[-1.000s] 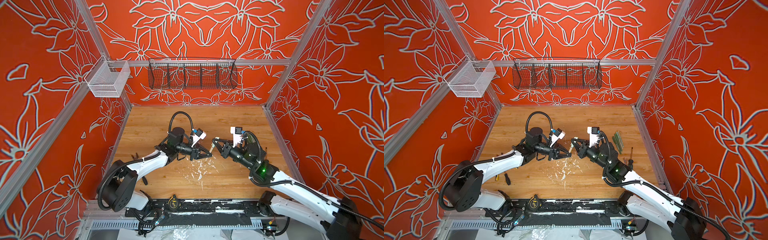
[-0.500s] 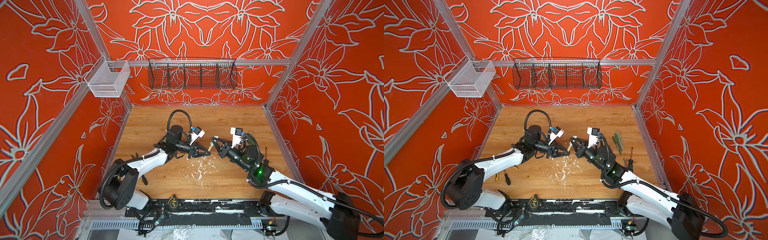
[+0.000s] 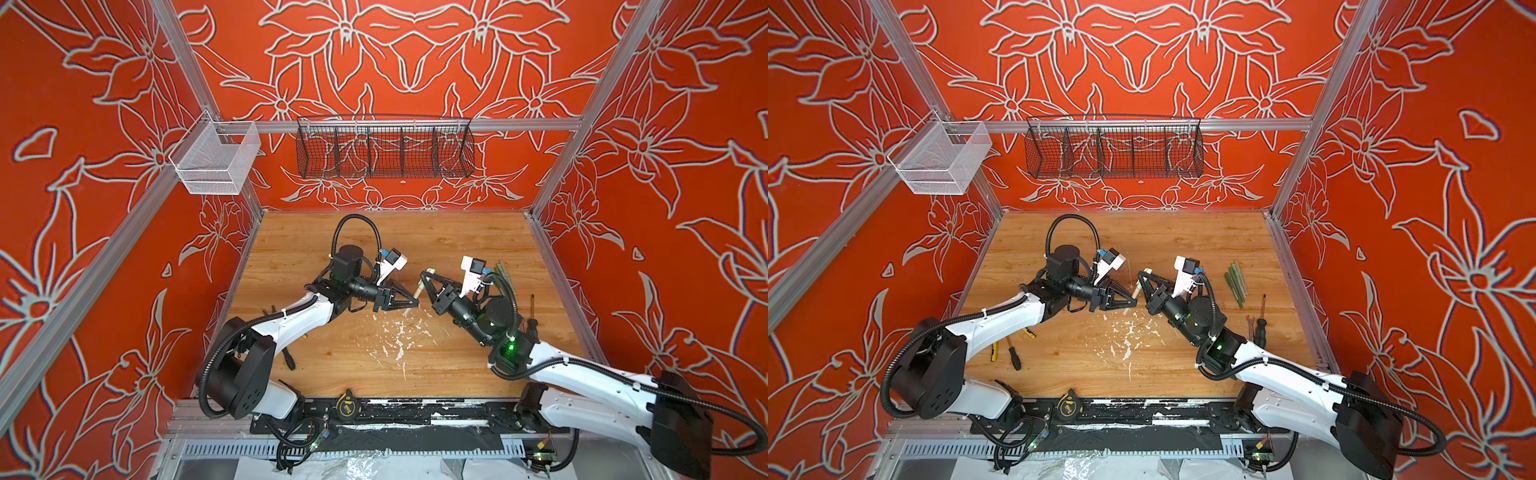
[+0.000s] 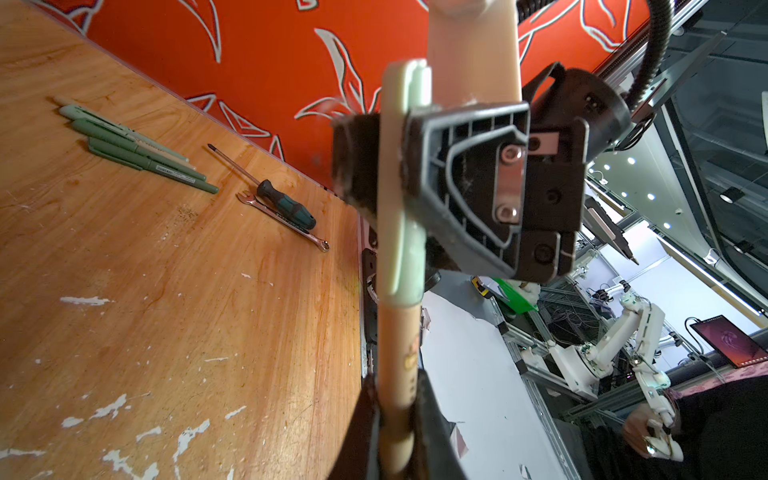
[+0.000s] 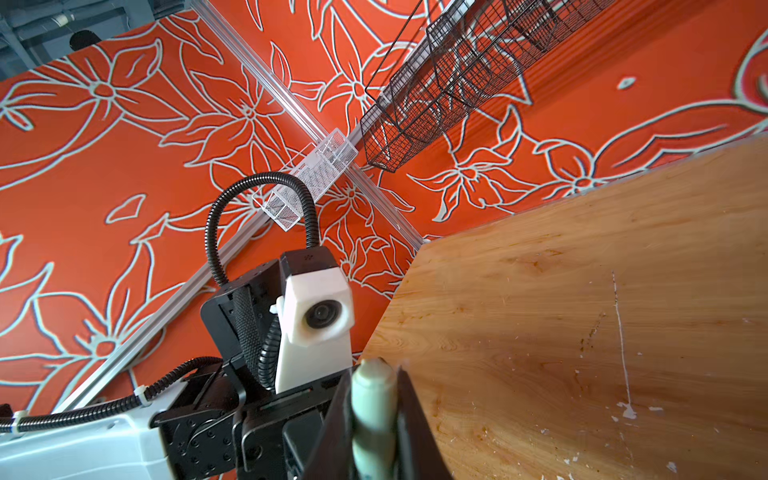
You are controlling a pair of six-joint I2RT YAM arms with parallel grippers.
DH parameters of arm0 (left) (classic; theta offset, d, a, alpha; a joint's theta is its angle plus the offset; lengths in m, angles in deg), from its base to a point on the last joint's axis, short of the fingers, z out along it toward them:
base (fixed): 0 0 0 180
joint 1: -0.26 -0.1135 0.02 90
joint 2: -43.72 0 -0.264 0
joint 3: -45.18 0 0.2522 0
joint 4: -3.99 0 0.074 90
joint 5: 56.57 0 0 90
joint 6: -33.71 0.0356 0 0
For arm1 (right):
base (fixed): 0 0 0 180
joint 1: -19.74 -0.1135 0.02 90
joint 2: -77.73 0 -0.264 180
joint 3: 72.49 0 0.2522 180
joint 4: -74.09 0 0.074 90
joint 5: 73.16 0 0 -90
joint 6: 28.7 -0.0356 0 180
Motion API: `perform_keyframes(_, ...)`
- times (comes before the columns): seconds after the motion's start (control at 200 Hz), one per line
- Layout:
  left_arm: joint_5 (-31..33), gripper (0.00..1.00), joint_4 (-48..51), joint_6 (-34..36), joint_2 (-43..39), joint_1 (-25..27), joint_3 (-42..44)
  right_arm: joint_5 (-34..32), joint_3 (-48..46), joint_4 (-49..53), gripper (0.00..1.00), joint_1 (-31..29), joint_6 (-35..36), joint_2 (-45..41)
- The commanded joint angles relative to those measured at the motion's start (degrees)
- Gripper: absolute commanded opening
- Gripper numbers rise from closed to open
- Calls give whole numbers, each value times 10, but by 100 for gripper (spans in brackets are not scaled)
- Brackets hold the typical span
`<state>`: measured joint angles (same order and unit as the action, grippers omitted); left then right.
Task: Insert the pens into the pen caps
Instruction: 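Press the cap firmly onto the pen with the right gripper while the left holds, then carry the capped pen to the pile with the right gripper while the left releases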
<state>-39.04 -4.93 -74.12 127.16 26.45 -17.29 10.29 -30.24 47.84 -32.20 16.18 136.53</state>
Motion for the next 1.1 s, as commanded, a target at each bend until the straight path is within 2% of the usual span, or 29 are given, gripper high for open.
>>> perform_keyframes(0.0,108,0,-167,-3,-10,-18,-93,195,-58,200,0,-79,-32,54)
perform_keyframes(0.235,105,0,-158,2,-10,-21,-109,172,-67,187,0,-91,-41,53)
perform_keyframes(0.4,105,0,-181,-24,-12,-21,-81,105,-6,286,0,-82,-4,15)
perform_keyframes(0.525,111,0,-217,-54,-21,-19,-47,86,54,354,0,-46,27,-12)
perform_keyframes(0.61,115,0,-225,-68,-30,-19,-28,95,92,399,0,1,43,-23)
perform_keyframes(0.661,116,17,-222,-75,-36,-19,-18,111,115,425,0,37,50,-25)
perform_keyframes(0.756,125,64,-202,-77,-56,-19,-2,125,163,494,0,101,77,-21)
perform_keyframes(0.791,135,98,-190,-72,-66,-19,6,124,180,519,0,121,93,-20)
perform_keyframes(0.796,137,100,-188,-71,-68,-19,8,125,183,523,0,124,95,-19)
perform_keyframes(0.816,145,97,-178,-65,-77,-19,13,128,192,538,0,136,106,-17)
perform_keyframes(0.921,205,97,-96,-30,-133,-19,39,150,248,620,0,206,160,9)
perform_keyframes(1.096,392,97,113,20,-251,-19,54,162,339,754,0,306,281,116)
